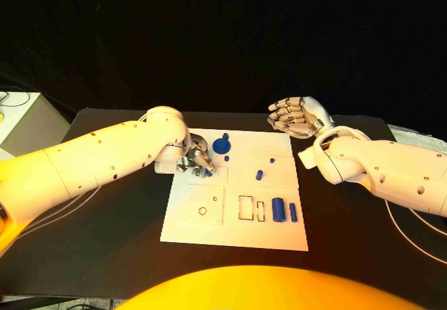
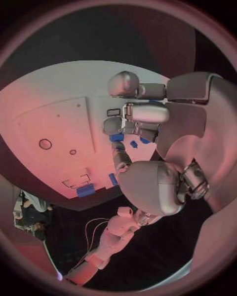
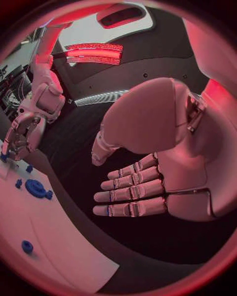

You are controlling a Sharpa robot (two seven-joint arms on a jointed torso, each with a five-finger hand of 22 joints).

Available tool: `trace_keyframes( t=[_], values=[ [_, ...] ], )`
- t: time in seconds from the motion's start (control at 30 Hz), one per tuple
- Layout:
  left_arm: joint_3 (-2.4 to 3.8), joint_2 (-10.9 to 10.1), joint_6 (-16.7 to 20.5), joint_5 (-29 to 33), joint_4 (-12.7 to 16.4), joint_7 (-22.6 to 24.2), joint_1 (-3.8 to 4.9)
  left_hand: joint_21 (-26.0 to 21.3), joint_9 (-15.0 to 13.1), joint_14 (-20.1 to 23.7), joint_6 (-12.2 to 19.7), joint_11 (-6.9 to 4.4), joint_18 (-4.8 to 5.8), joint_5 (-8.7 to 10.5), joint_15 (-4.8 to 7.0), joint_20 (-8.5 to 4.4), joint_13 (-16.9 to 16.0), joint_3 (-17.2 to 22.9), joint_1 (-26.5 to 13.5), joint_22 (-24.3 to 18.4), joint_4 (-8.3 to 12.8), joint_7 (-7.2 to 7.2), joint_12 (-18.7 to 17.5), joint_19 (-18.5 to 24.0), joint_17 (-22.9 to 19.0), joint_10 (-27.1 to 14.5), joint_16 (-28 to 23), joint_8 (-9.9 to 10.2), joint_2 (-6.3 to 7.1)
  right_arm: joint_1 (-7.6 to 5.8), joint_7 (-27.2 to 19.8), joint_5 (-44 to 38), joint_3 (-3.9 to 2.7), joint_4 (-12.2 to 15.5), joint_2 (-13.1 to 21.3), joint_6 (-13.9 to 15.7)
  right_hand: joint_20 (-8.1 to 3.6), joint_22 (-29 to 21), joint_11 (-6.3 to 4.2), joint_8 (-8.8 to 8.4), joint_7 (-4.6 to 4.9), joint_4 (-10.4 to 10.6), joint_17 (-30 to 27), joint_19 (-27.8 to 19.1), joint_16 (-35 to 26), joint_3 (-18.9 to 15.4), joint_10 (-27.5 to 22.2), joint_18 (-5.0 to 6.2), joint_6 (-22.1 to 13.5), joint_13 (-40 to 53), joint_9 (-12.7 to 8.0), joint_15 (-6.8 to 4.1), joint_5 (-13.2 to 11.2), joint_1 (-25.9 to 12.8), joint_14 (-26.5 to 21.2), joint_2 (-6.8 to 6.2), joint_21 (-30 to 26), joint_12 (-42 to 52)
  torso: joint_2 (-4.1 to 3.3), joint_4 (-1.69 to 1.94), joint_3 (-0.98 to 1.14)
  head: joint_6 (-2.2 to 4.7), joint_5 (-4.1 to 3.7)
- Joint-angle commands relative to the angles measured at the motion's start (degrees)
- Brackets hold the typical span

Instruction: Assemble the parts on the task board

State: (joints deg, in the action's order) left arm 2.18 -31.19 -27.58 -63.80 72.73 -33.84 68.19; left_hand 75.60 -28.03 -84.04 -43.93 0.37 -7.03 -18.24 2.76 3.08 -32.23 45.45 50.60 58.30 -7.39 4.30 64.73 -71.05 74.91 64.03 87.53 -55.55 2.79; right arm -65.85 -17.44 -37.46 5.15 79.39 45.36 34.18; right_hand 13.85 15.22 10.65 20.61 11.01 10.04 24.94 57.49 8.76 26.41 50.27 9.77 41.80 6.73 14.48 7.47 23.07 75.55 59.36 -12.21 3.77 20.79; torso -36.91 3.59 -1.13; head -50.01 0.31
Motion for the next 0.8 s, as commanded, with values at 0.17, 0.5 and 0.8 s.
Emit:
trace_keyframes(
  t=[0.17, 0.5, 0.8],
  values=[
    [0.0, -0.07, -1.41, 0.24, -0.04, 0.39, -0.01, 0.25, -0.07, -4.05, -0.4, -0.29, 0.37, -0.2, 0.48, 0.06, 0.05, 16.33, -0.05, 0.04, 16.33, 0.14, 0.18, -0.39, 9.9, 0.23, 0.28, -0.21, -0.52, 0.02, -0.81, -0.06, -0.01, -0.04, -0.01, -0.65, -0.08, -0.13, 0.13, -0.19, 3.42, -0.38, -0.14, -0.31, -0.29, -0.02, 0.25, 0.71, 0.21, -0.14, -0.08, 0.25, 0.37, -0.68, -0.07, -0.1, -0.13, -0.35, 0.02, 0.04, 0.0, 0.01, 0.02],
    [0.0, -0.14, -1.39, 0.06, -0.25, 0.34, -0.01, 0.27, -0.08, -4.03, -0.42, -0.29, 0.38, -0.23, 0.49, 0.05, 0.02, 16.29, -0.08, 0.07, 16.29, 0.13, 0.18, -0.39, 9.86, 0.28, 0.26, -0.16, -0.56, 0.03, -0.81, -0.05, -0.01, -0.04, -0.01, -0.66, -0.08, -0.13, 0.13, -0.19, 3.42, -0.38, -0.14, -0.31, -0.29, -0.02, 0.25, 0.71, 0.21, -0.14, -0.08, 0.25, 0.37, -0.68, -0.07, -0.1, -0.13, -0.35, 0.0, -0.02, -0.02, 0.01, 0.09],
    [0.0, 0.25, -1.34, 0.55, -0.51, 0.29, -0.02, 0.27, -0.08, -4.03, -0.42, -0.29, 0.38, -0.23, 0.49, 0.05, 0.02, 16.29, -0.08, 0.07, 16.29, 0.13, 0.18, -0.39, 9.86, 0.28, 0.26, -0.16, -0.56, 0.03, -0.81, -0.03, -0.01, -0.05, -0.08, -0.7, -0.08, -0.13, 0.13, -0.19, 3.42, -0.38, -0.14, -0.31, -0.29, -0.02, 0.25, 0.71, 0.21, -0.14, -0.08, 0.25, 0.37, -0.68, -0.07, -0.1, -0.13, -0.35, 0.01, 0.01, 0.01, 0.01, 0.16]
  ],
)
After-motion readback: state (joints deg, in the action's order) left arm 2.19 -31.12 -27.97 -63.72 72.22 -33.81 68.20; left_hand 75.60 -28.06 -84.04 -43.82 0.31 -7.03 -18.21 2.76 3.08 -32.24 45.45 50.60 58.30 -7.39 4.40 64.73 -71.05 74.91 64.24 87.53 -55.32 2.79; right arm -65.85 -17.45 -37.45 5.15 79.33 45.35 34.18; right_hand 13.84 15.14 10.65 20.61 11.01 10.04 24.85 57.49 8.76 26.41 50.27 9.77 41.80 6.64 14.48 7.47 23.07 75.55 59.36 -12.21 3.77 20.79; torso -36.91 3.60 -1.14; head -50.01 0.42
